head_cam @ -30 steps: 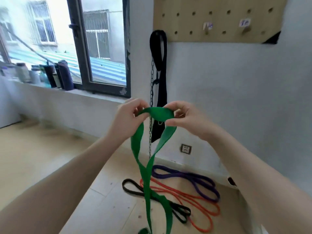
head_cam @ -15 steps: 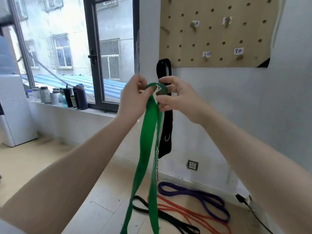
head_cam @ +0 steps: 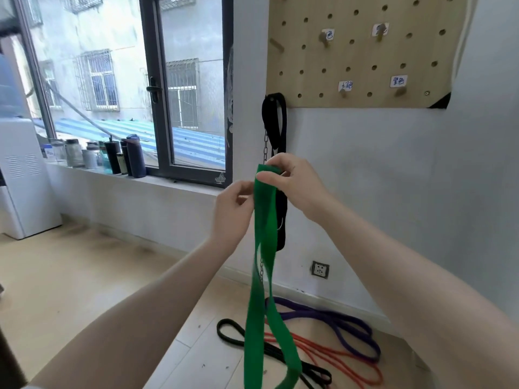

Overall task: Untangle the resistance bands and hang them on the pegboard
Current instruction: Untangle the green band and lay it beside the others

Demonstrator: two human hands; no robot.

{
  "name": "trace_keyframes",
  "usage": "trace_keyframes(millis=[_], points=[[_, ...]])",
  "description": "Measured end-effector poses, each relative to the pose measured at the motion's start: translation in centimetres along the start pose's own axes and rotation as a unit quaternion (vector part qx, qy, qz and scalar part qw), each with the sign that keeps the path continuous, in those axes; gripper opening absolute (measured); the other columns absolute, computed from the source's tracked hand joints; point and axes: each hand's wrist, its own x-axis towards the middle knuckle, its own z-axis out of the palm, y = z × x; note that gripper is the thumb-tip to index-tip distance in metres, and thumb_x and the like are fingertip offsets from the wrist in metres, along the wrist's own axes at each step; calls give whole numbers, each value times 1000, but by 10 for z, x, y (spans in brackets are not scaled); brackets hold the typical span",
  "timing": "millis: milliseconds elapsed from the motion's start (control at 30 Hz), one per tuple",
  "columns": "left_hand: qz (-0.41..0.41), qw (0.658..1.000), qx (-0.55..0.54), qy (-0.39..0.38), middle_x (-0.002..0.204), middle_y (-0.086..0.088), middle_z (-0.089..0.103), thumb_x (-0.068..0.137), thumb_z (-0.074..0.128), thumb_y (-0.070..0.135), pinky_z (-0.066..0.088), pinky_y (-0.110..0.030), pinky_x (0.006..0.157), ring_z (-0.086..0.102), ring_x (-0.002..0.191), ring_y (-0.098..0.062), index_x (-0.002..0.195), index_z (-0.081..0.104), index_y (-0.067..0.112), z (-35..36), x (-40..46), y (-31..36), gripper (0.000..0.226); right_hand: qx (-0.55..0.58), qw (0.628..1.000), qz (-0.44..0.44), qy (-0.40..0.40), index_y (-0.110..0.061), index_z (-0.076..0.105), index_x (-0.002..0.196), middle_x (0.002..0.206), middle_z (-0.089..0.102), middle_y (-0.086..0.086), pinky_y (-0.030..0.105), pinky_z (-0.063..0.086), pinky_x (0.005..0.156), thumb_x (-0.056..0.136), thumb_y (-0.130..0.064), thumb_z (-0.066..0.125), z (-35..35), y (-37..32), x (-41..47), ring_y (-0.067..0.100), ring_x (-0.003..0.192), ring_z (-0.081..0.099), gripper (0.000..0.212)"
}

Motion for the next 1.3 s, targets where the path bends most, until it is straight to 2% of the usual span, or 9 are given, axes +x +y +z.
trace_keyframes(millis=[100,233,433,600,733,933,1100,1200,1300], points=[[-111,977,-151,-101,86,-8,66,99,38,20,51,-24,70,60,75,-15,95,65,9,0,-10,-3,29,55,998,19,-4,-21,63,80,80,62,2,29,48,71,85,-18,66,-3,7,0,11,70,55,6],[-116,973,-115,-161,88,1,68,97,43,17,52,-19,70,66,76,-6,106,60,10,-3,-24,-22,21,127,991,31,-9,-19,63,87,71,61,-6,16,39,55,89,-12,60,-7,18,-2,0,51,47,9],[-86,979,-163,-92,77,-1,71,92,50,6,52,-19,65,67,70,-10,86,47,12,-4,-30,-31,9,262,963,55,-4,-18,59,88,69,59,-7,20,36,55,91,-11,56,0,27,0,9,56,42,9],[8,997,-28,-67,80,3,64,90,53,3,49,-11,73,61,71,4,83,58,17,0,-35,-35,16,271,959,79,36,-23,59,87,82,61,-4,29,43,71,89,-18,60,11,26,4,13,76,54,6],[-17,1000,-17,-8,78,4,67,89,56,8,48,-12,69,61,68,5,87,55,22,1,-37,-45,14,230,967,87,66,-20,61,86,79,63,-6,23,40,61,84,-17,67,19,31,1,7,70,55,6],[-96,993,-18,-66,89,-2,71,85,62,5,53,-14,75,67,79,-4,96,60,19,6,-46,-58,18,267,948,115,127,-15,58,89,82,61,-1,22,50,68,84,-17,67,30,42,-10,10,74,59,11],[-110,992,-62,-8,76,1,68,83,63,1,48,-8,61,63,62,4,83,64,16,5,-38,-51,15,250,953,171,23,-14,33,140,133,48,-2,31,38,104,88,-41,57,36,81,-31,14,122,46,64],[-109,991,-77,24,73,4,67,83,64,3,48,-10,58,62,59,4,81,64,17,9,-26,-43,14,210,956,190,-82,-19,36,138,128,55,2,27,49,93,90,-26,57,54,105,-76,9,109,58,53],[-129,987,-84,46,76,5,69,83,65,8,52,-15,64,64,67,-3,81,64,21,14,-17,-39,12,150,974,159,-61,-31,47,114,110,61,6,38,54,87,89,-23,60,76,111,-101,16,99,61,30]])
